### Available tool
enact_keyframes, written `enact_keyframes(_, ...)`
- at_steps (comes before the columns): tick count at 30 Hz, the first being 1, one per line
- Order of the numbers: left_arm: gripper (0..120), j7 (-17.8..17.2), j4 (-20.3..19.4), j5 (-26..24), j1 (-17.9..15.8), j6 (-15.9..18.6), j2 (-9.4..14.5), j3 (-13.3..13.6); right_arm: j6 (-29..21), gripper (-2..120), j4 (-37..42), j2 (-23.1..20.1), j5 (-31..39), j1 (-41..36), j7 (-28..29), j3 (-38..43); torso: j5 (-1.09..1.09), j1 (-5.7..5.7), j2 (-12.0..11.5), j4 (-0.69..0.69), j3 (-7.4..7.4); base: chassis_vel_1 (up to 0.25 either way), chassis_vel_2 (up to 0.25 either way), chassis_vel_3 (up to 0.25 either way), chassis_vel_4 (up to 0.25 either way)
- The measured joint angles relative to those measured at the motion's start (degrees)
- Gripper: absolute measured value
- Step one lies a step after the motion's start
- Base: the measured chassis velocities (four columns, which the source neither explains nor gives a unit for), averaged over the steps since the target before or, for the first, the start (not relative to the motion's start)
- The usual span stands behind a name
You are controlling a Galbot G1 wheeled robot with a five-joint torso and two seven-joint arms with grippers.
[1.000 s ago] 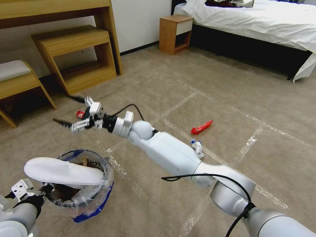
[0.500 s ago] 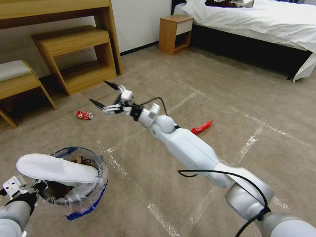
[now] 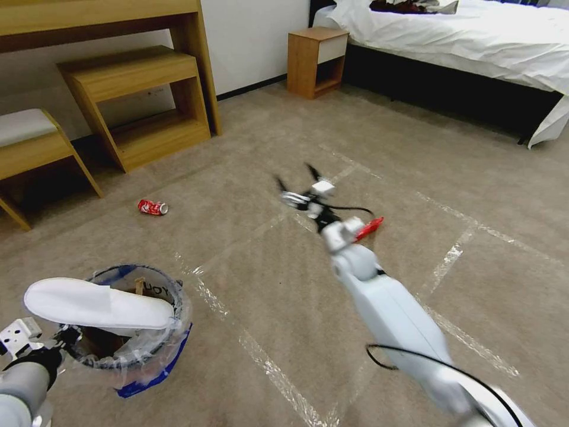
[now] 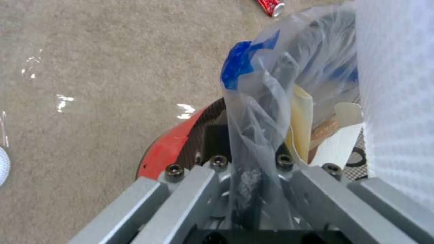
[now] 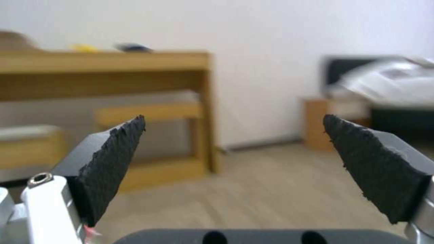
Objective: Pick up the trash bin and place the garbage on the floor into it.
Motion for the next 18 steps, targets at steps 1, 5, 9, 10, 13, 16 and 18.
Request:
enact_keyframes(1, 0, 0.0, 0.0, 0.0, 0.0, 0.0, 0.0, 0.0, 0.0, 100, 0.0, 0.0, 0.0, 0.0, 0.0, 0.0, 0.0, 0.0, 0.0, 0.0, 0.0, 0.0, 0.0, 0.0, 0.0)
enact_keyframes(5, 0, 0.01, -0.05, 0.28, 0.09, 0.01, -0.31, 0.58, -1.1, 100, 5.17, -1.66, 0.74, -7.99, 3.12, 4.8, 0.02, 0.0, 0.0, -0.02, 0.0, 0.0, 0.0, 0.0, 0.0)
enact_keyframes(9, 0, 0.25, -0.72, 0.45, 0.4, 0.01, -0.52, 0.95, 1.6, 100, 12.0, -1.2, -1.48, -16.26, 2.12, 12.83, 0.01, 0.0, 0.0, 0.02, 0.0, 0.0, 0.0, 0.0, 0.0)
enact_keyframes(10, 0, 0.25, -0.72, 0.45, 0.4, 0.01, -0.52, 0.95, 1.6, 100, 12.0, -1.2, -1.48, -16.26, 2.12, 12.83, 0.01, 0.0, 0.0, 0.02, 0.0, 0.0, 0.0, 0.0, 0.0)
enact_keyframes(13, 0, 0.49, -1.15, 0.5, 0.88, 0.01, -0.81, 1.05, 5.05, 100, 14.86, -0.51, -4.69, -20.73, -0.33, 18.13, 0.01, 0.0, 0.0, 0.01, 0.0, 0.0, 0.0, 0.0, 0.0)
enact_keyframes(16, 0, 0.52, -1.33, 0.67, 1.01, 0.01, -1.05, 1.18, 7.22, 100, 16.31, -0.04, -6.54, -23.67, -1.44, 21.38, -0.01, 0.0, 0.0, 0.03, 0.0, 0.0, 0.0, 0.0, 0.0)
enact_keyframes(18, 0, 0.51, -1.59, 0.7, 1.05, 0.02, -1.23, 1.34, 7.78, 100, 17.78, 0.24, -7.69, -26.36, -1.5, 23.38, 0.0, 0.0, 0.0, 0.02, 0.0, 0.0, 0.0, 0.0, 0.0)
